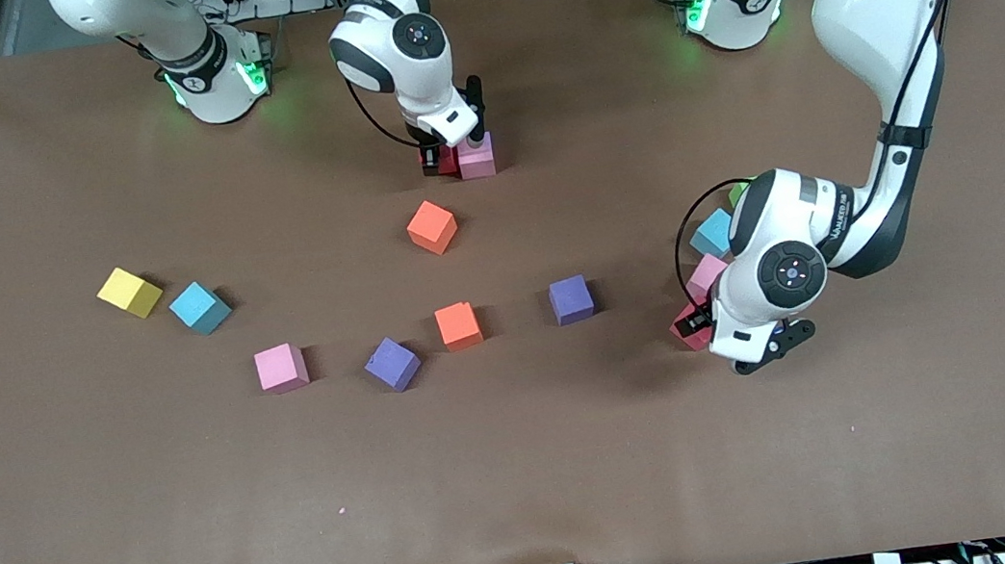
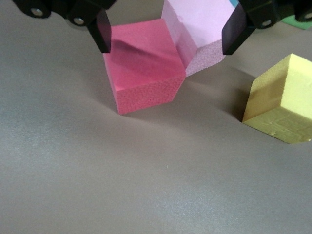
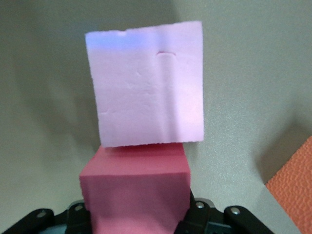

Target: Form number 2 with 11 blocks

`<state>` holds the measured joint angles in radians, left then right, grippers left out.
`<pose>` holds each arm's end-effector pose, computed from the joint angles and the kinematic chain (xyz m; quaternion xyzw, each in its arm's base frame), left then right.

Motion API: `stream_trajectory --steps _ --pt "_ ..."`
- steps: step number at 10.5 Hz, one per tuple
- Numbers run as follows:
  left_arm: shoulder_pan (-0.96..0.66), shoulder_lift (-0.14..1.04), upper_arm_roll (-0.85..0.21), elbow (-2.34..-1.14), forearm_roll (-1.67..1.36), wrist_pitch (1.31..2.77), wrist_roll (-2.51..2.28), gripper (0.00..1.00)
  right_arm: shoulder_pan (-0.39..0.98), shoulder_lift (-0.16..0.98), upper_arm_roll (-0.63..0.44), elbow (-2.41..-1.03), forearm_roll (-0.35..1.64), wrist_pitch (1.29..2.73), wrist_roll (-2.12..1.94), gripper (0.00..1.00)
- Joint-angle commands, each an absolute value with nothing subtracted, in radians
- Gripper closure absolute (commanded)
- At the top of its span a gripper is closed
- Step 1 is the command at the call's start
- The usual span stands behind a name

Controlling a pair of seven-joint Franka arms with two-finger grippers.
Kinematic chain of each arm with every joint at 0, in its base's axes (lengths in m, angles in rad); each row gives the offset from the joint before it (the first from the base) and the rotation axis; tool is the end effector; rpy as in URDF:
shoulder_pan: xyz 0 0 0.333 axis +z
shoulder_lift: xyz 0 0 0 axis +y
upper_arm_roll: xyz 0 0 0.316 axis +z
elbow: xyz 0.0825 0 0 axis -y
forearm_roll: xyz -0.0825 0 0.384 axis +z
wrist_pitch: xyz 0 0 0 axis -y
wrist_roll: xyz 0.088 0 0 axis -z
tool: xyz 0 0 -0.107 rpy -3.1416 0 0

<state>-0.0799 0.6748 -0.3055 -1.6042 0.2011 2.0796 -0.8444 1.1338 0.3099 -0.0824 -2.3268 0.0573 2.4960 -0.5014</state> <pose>0.6381 -0.2213 0.2349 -0.9773 -0.1949 0.0744 0.0360 0.2523 0.4376 0.1949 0.7276 0.6825 -0.0677 0.0160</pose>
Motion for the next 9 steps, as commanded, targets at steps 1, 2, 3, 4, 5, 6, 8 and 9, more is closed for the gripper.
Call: stream_trajectory --steps 1,2,3,4,5,6,8,9 --pt "-0.077 0.690 -0.310 -1.591 0.184 2.100 -0.850 0.00 1.158 0.340 -0.089 -2.303 0.049 2.503 -0.454 0.65" --pt "-0.077 0.690 -0.310 -1.591 0.183 2.111 -0.850 0.00 1.161 0.345 -0.089 -2.296 0.049 2.503 -0.445 0.65" --pt "-0.077 0.690 -0.310 -1.586 0.178 2.112 -0.851 0.00 1.161 0.353 -0.089 -2.293 0.049 2.503 -0.445 0.65" --pt "-0.077 0.695 -0.310 -1.576 0.161 2.112 -0.851 0.00 1.161 0.354 -0.089 -2.289 0.049 2.503 -0.443 0.65" --pt "-0.078 0.699 -0.310 -1.575 0.157 2.118 -0.851 0.00 1.161 0.356 -0.089 -2.286 0.049 2.502 -0.437 0.65" --pt "-0.077 0.706 -0.310 -1.575 0.155 2.132 -0.851 0.00 1.163 0.357 -0.089 -2.280 0.049 2.502 -0.431 0.64" --pt "-0.078 0.729 -0.310 -1.575 0.156 2.152 -0.851 0.00 1.163 0.362 -0.089 -2.276 0.049 2.502 -0.431 0.64" --pt "-0.077 0.732 -0.310 -1.575 0.156 2.152 -0.850 0.00 1.163 0.367 -0.089 -2.270 0.051 2.502 -0.431 0.63"
